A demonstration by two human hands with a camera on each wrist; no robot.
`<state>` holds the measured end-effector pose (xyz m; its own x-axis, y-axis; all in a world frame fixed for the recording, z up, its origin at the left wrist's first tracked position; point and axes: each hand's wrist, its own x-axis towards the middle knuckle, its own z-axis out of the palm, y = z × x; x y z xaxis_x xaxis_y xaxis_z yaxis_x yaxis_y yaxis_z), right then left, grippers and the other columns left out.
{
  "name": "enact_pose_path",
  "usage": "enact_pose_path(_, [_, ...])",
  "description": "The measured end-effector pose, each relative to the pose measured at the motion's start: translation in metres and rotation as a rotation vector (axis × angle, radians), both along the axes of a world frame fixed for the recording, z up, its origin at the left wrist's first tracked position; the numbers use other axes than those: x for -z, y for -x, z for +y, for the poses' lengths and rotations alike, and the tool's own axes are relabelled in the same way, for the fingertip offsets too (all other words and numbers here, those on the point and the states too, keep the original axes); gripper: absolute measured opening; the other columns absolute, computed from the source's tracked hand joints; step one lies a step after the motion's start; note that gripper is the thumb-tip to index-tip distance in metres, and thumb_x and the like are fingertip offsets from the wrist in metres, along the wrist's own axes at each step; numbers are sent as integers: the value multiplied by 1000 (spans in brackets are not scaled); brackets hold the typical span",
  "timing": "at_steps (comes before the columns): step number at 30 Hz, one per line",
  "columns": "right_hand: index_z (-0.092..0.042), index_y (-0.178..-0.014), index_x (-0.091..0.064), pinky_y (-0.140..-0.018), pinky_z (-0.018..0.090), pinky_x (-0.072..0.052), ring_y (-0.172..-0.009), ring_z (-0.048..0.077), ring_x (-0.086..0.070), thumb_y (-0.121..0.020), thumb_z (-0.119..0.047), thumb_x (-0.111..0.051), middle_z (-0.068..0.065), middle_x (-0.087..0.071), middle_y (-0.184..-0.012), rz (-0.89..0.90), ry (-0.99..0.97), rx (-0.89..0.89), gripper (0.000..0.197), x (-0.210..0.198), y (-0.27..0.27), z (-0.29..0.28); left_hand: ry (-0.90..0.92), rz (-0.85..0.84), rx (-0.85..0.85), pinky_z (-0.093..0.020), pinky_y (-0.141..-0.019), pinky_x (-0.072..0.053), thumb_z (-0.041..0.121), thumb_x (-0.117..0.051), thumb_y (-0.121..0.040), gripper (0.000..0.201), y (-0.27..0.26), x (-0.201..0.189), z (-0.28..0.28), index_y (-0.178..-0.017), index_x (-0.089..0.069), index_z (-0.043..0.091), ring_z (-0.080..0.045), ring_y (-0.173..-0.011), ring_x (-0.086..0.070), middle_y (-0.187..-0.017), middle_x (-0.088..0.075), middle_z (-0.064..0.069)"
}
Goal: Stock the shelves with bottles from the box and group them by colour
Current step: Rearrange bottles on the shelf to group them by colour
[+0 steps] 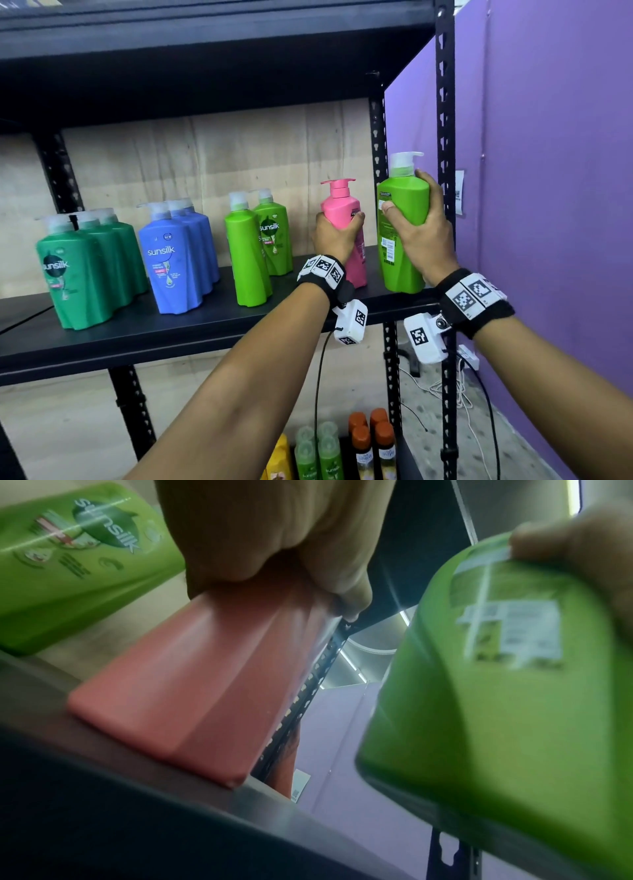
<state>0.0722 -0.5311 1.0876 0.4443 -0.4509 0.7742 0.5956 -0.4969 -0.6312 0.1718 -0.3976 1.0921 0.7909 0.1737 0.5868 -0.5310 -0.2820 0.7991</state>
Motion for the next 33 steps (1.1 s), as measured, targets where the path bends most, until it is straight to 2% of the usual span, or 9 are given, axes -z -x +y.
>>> enact_pose_path(3, [-54, -133, -42, -69, 10, -51, -83, -9, -66, -77, -61, -75, -27, -67, -98, -13, -2, -1, 65, -6, 10, -1, 0, 3, 30, -27, -69, -46, 49, -80, -79, 53, -1, -1, -5, -111, -63, 10, -23, -86, -66, -98, -70, -6])
enact_pose_path(11, [-52, -127, -45, -80, 33, -60, -85, 2, -71, -74, -65, -75, -15, -72, -101, 22, -28, -11, 62, -3, 20, -3, -97, 42, 145, -38, -84, -57, 50, -75, -84, 58, -1, -3, 4, -119, -58, 8, -26, -96, -68, -107, -69, -10])
enact_pose_path(15, [-50, -129, -45, -83, 39, -60, -90, 8, -71, -73, -66, -74, -14, -72, -106, 8, -24, -9, 65, 4, 18, 14, -431, 83, 185, -21, -60, -47, 54, -64, -92, 39, 6, -7, 27, -105, -60, 18, -20, -85, -65, -87, -65, 4])
enact_pose_path(17, [-50, -129, -44, -84, 41, -59, -93, 13, -71, -74, -67, -73, -13, -70, -110, 2, -3, -27, 65, 5, 17, 25, -689, 88, 94, -24, -61, -42, 60, -60, -91, 43, 12, -8, 43, -100, -62, 19, -19, -80, -62, -87, -64, 1])
enact_pose_path(21, [-50, -129, -44, -76, 21, -55, -81, -10, -64, -75, -64, -73, -26, -66, -97, 3, 8, -79, 62, 5, 12, 47, -911, 53, -85, -32, -76, -54, 53, -63, -90, 44, 24, -9, 79, -89, -73, 11, -25, -86, -68, -91, -73, -8])
enact_pose_path(23, [-47, -130, -46, -66, 2, -44, -77, -22, -59, -77, -62, -73, -37, -63, -91, -31, -1, -88, 61, 5, 12, 61, -941, 36, -156, -34, -77, -56, 49, -62, -89, 40, 33, -10, 95, -87, -73, 10, -28, -87, -68, -91, -72, -9])
enact_pose_path(25, [-42, -129, -48, -68, -3, -40, -84, -24, -56, -78, -55, -75, -46, -58, -97, -82, -25, -108, 59, 4, 11, 74, -969, 2, -233, -33, -74, -54, 48, -60, -90, 39, 42, -12, 109, -83, -70, 11, -30, -87, -68, -91, -71, -12])
enact_pose_path(29, [-49, -131, -46, -82, 24, -53, -90, 3, -68, -76, -60, -75, -19, -70, -106, -64, -39, -144, 63, 7, 5, 99, -970, -59, -374, -34, -71, -51, 49, -54, -93, 44, 59, -16, 138, -84, -70, 9, -34, -87, -66, -90, -69, -14])
enact_pose_path(33, [-47, -134, -44, -87, 29, -55, -97, 9, -68, -76, -61, -74, -12, -68, -114, -67, -10, -178, 67, 9, -3, 119, -879, -80, -464, -37, -73, -51, 51, -52, -91, 41, 73, -17, 161, -87, -68, 13, -36, -90, -65, -93, -65, -11])
